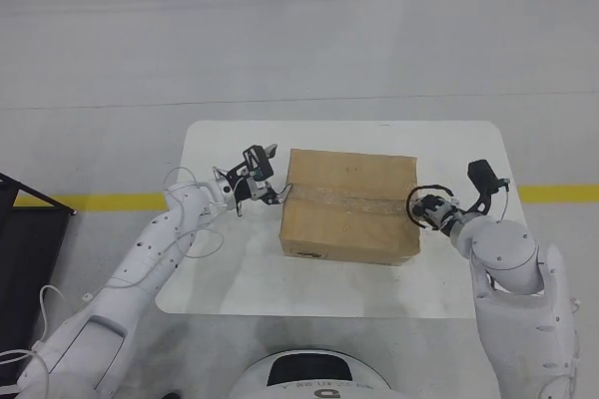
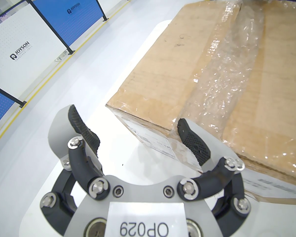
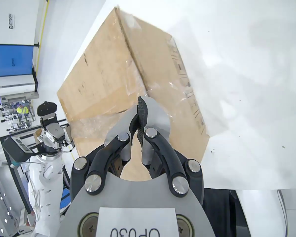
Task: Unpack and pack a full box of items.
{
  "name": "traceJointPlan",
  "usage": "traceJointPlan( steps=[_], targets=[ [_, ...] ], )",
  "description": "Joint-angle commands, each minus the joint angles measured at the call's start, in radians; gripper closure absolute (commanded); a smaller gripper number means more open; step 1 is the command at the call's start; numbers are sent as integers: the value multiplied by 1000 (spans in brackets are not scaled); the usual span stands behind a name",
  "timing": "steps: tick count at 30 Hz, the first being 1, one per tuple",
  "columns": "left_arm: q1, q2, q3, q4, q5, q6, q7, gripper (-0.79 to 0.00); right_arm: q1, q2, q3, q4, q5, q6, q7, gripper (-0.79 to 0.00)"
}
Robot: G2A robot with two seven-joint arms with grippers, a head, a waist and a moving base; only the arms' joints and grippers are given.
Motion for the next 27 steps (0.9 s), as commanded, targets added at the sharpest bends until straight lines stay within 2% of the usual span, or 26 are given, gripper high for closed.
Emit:
traceJointPlan(
  steps=[1,5,8,11,19,23,27],
  targets=[
    [0,0,0,0,0,0,0,-785,-20,-1,12,-27,9,23,-30,0],
    [0,0,0,0,0,0,0,-785,-62,-5,19,-89,55,7,-89,0],
    [0,0,0,0,0,0,0,-785,-79,-5,20,-109,84,-59,-104,0],
    [0,0,0,0,0,0,0,-785,-67,-1,-31,-108,70,-111,-86,0],
    [0,0,0,0,0,0,0,-785,141,0,-224,63,0,-119,0,0],
    [0,0,0,0,0,0,0,-785,218,-2,-266,144,-3,-99,21,0],
    [0,0,0,0,0,0,0,-785,261,2,-303,185,-17,-102,103,0]
  ],
)
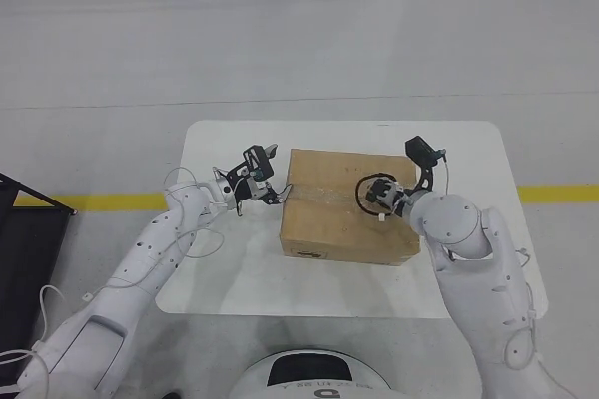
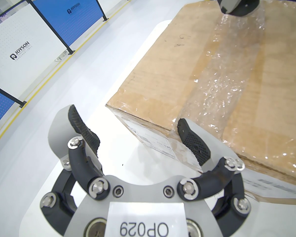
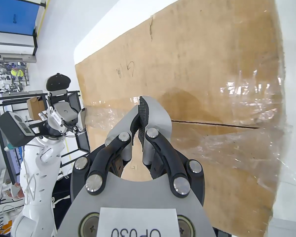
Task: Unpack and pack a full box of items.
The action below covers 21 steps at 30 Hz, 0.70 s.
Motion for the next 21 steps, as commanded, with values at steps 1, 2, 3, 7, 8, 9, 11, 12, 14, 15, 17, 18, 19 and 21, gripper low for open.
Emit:
traceJointPlan(
  steps=[1,2,3,7,8,9,11,12,14,15,17,18,19,21],
  targets=[
    [0,0,0,0,0,0,0,-785,12,3,-9,6,3,-14,43,0],
    [0,0,0,0,0,0,0,-785,13,4,-8,8,2,-15,49,0],
    [0,0,0,0,0,0,0,-785,12,6,-5,10,-9,-9,58,0],
    [0,0,0,0,0,0,0,-785,6,14,12,20,-32,23,83,0],
    [0,0,0,0,0,0,0,-785,3,15,17,21,-34,26,90,0],
    [0,0,0,0,0,0,0,-785,-1,17,23,23,-38,31,95,0],
    [0,0,0,0,0,0,0,-785,-10,20,39,20,-38,42,100,0],
    [0,0,0,0,0,0,0,-785,-16,22,49,17,-34,45,99,0],
    [0,0,0,0,0,0,0,-785,-34,24,76,4,-18,51,86,0],
    [0,0,0,0,0,0,0,-785,-45,25,89,-4,-8,50,80,0],
    [0,0,0,0,0,0,0,-785,-64,27,115,-16,10,51,67,0],
    [0,0,0,0,0,0,0,-785,-77,29,136,-25,25,50,56,0],
    [0,0,0,0,0,0,0,-785,-87,29,154,-31,43,48,46,0],
    [0,0,0,0,0,0,0,-785,-106,31,194,-32,80,40,27,0]
  ],
)
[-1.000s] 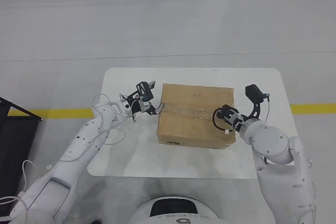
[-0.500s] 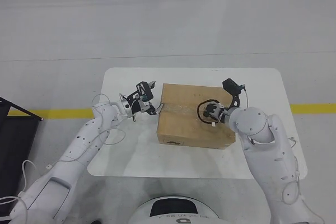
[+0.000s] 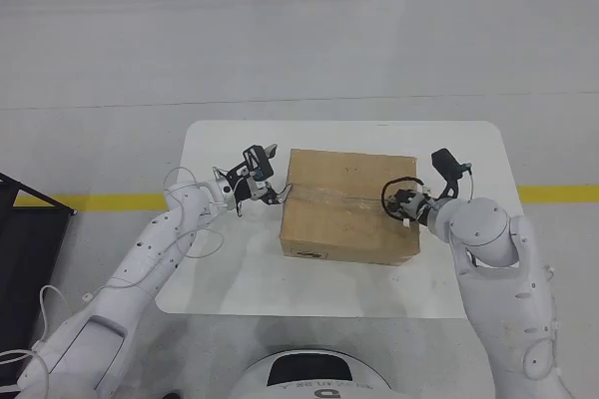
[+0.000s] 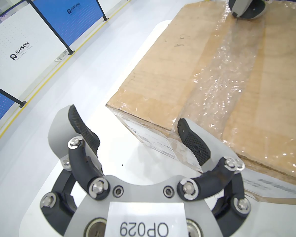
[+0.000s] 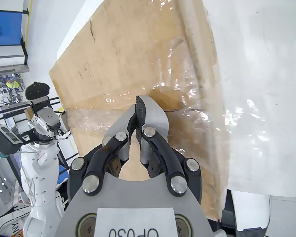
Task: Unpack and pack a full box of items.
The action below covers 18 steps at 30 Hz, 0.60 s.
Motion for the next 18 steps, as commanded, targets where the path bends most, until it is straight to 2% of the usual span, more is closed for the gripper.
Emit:
traceJointPlan(
  steps=[1,5,11,18],
  targets=[
    [0,0,0,0,0,0,0,-785,-15,1,38,2,34,-9,-16,0],
    [0,0,0,0,0,0,0,-785,-39,6,103,24,98,-39,-30,0],
    [0,0,0,0,0,0,0,-785,-42,12,138,58,135,-40,-49,0],
    [0,0,0,0,0,0,0,-785,-94,18,204,26,182,-37,-87,0]
  ],
)
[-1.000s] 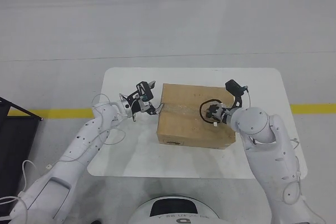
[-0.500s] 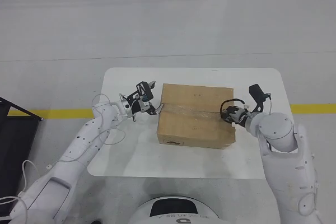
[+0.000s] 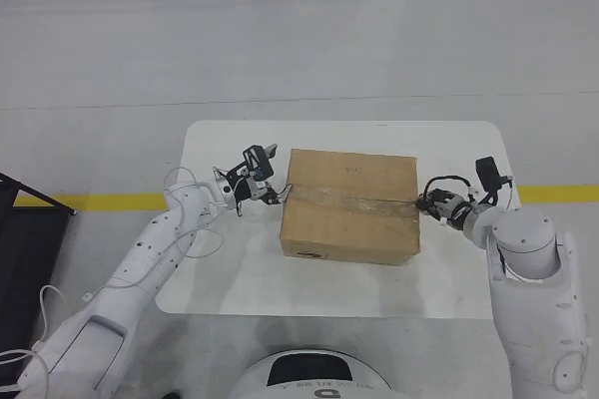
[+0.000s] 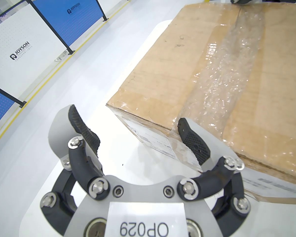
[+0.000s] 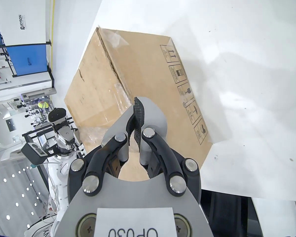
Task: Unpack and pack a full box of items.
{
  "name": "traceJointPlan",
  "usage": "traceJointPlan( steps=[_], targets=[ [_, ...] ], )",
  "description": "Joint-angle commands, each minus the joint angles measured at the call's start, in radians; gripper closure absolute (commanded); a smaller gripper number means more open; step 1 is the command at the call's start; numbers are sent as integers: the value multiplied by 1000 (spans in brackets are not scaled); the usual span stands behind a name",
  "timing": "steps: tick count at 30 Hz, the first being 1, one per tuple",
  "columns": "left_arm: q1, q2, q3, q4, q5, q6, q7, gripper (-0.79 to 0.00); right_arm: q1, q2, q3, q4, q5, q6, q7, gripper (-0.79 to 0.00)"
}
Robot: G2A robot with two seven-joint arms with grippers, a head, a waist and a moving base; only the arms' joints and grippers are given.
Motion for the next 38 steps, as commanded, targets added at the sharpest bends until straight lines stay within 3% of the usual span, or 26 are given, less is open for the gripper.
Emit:
traceJointPlan(
  steps=[1,6,7,9,13,14,15,16,17,23,31,38],
  targets=[
    [0,0,0,0,0,0,0,-785,-17,2,22,-10,9,5,-10,0],
    [0,0,0,0,0,0,0,-785,-76,2,105,-50,75,13,-73,0],
    [0,0,0,0,0,0,0,-785,-91,-2,138,-76,105,6,-131,0],
    [0,0,0,0,0,0,0,-785,-151,-18,186,-133,220,-51,-248,0],
    [0,0,0,0,0,0,0,-785,-320,-49,252,-213,421,-283,-456,-6],
    [0,0,0,0,0,0,0,-785,-371,-58,262,-224,472,-362,-499,-126],
    [0,0,0,0,0,0,0,-785,-393,-61,263,-226,501,-402,-512,-385],
    [0,0,0,0,0,0,0,-785,-422,-66,263,-221,543,-461,-518,-785],
    [0,0,0,0,0,0,0,-785,-438,-69,259,-215,572,-497,-511,-785],
    [10,6,-20,-36,2,25,14,-785,-438,-69,259,-215,572,-497,-511,-785],
    [144,78,-220,-214,33,-5,64,-785,-438,-69,259,-215,572,-497,-511,-785],
    [249,120,-377,-253,18,-20,1,-785,-438,-69,259,-215,572,-497,-511,-785]
  ],
)
